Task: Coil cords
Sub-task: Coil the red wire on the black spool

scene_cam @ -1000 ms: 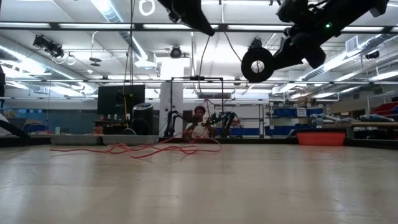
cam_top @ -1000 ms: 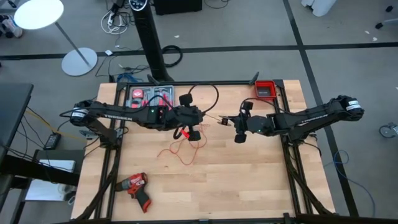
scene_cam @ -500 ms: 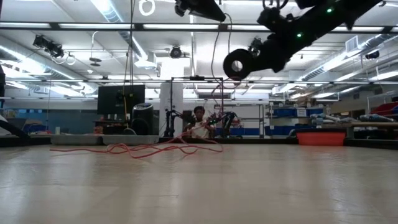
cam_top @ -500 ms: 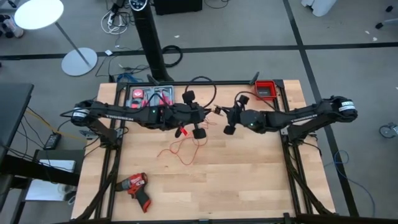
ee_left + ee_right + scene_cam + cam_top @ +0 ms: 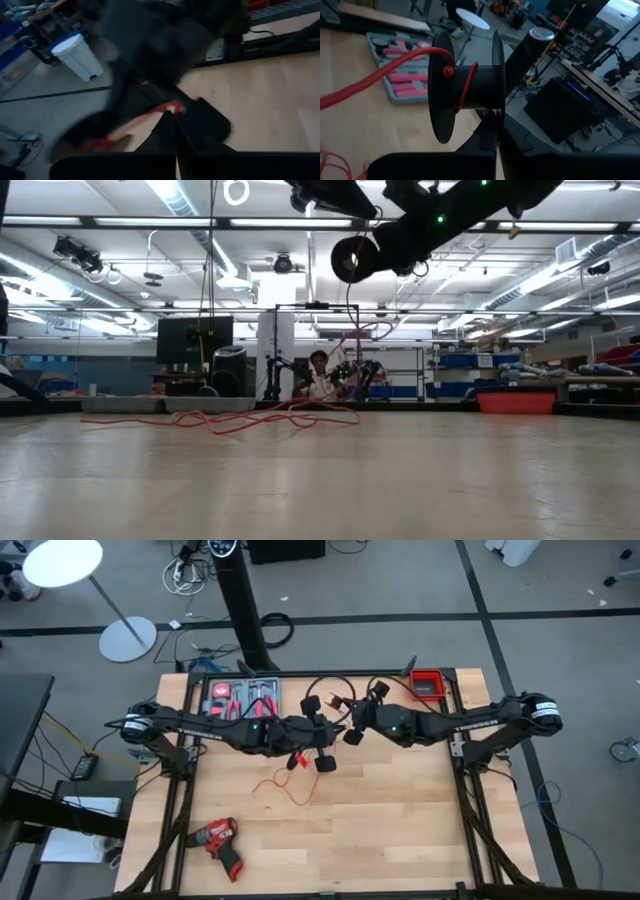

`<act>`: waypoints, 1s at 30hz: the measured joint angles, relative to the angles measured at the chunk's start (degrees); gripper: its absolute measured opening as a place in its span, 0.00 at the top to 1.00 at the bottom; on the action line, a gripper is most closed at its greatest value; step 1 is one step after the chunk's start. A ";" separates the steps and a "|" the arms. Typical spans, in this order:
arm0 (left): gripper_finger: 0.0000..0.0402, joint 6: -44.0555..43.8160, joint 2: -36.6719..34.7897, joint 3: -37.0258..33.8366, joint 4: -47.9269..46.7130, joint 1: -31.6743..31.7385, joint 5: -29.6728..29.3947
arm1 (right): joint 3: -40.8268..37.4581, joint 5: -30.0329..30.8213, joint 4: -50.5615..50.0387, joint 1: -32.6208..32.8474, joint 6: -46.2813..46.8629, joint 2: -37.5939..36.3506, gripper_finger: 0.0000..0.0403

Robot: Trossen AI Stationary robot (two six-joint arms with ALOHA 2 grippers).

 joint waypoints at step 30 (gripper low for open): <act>1.00 4.05 2.91 -0.98 -3.21 -0.93 -11.61 | -0.04 -3.97 2.93 4.74 -1.33 -8.92 1.00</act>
